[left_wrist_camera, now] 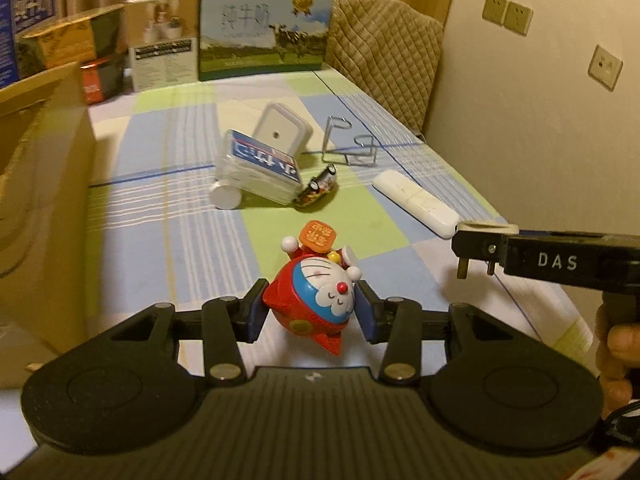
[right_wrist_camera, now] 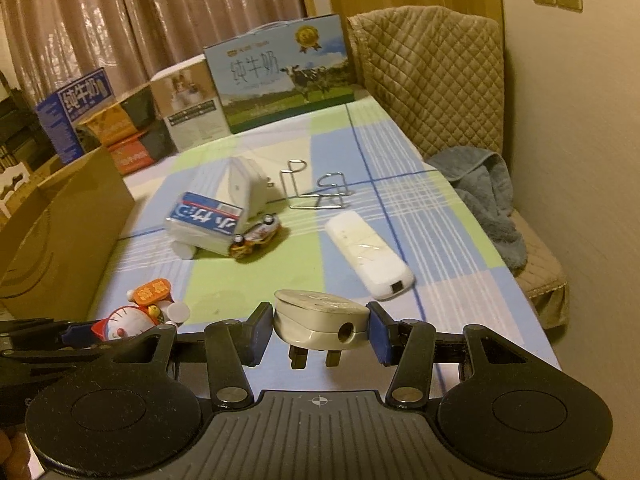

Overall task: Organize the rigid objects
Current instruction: 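Carry the Doraemon figure into the box and open the left gripper while the right carries the plug over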

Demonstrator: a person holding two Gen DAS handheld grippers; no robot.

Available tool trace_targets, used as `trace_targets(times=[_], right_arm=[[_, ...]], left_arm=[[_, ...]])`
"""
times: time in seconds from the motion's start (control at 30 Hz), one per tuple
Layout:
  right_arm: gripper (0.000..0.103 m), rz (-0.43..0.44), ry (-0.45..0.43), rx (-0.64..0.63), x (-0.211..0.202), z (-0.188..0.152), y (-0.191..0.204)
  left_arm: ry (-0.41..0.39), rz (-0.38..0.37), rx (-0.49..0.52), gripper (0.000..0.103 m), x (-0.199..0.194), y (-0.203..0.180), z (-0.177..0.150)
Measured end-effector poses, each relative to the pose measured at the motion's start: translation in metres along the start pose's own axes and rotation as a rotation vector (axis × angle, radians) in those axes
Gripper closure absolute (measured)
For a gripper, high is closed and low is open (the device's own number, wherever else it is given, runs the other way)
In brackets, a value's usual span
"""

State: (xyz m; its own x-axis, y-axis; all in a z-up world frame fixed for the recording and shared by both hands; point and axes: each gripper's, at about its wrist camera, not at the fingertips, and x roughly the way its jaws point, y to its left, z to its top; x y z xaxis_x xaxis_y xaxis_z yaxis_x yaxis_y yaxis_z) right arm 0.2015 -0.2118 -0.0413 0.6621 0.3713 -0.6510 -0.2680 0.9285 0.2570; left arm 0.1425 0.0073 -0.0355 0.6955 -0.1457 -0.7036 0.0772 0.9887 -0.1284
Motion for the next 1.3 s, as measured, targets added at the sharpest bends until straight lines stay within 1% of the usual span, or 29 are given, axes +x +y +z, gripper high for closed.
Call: trace_targets(times=[0.27, 0.4, 0.47, 0.6, 0.8, 0.97, 1.1, 1.2, 1.3], right_arm=[[0.056, 0.042, -0.038, -0.029, -0.028, 0.003, 0.029], [0.056, 0.093, -0.051, -0.066, -0.041, 0.008, 0.053], [0.056, 0.125, -0.058, -0.089, -0.045, 0.012, 0.068], [0.056, 0.216, -0.039, -0.106, -0.048, 0.024, 0.100], [0.056, 0.315, -0.040, -0.191, -0.040, 0.047, 0.161], [0.056, 0.380, -0.027, -0.259, -0.017, 0.064, 0.215], [0.056, 0.426, 0.001, -0.282, 0.006, 0.075, 0.252], [0.056, 0.436, 0.009, -0.327, 0.023, 0.080, 0.277], [0.056, 0.436, 0.031, -0.345, 0.042, 0.081, 0.294]], left_arm=[[-0.071, 0.017, -0.035, 0.063, -0.056, 0.010, 0.005], [-0.113, 0.039, -0.044, 0.063, -0.086, 0.022, 0.012], [-0.128, 0.050, -0.058, 0.063, -0.101, 0.032, 0.017], [-0.149, 0.103, -0.075, 0.063, -0.129, 0.058, 0.032], [-0.182, 0.190, -0.097, 0.063, -0.161, 0.112, 0.053], [-0.169, 0.263, -0.092, 0.063, -0.170, 0.163, 0.062], [-0.146, 0.309, -0.074, 0.063, -0.165, 0.198, 0.063], [-0.129, 0.326, -0.075, 0.063, -0.157, 0.220, 0.064], [-0.116, 0.325, -0.089, 0.063, -0.148, 0.241, 0.065]])
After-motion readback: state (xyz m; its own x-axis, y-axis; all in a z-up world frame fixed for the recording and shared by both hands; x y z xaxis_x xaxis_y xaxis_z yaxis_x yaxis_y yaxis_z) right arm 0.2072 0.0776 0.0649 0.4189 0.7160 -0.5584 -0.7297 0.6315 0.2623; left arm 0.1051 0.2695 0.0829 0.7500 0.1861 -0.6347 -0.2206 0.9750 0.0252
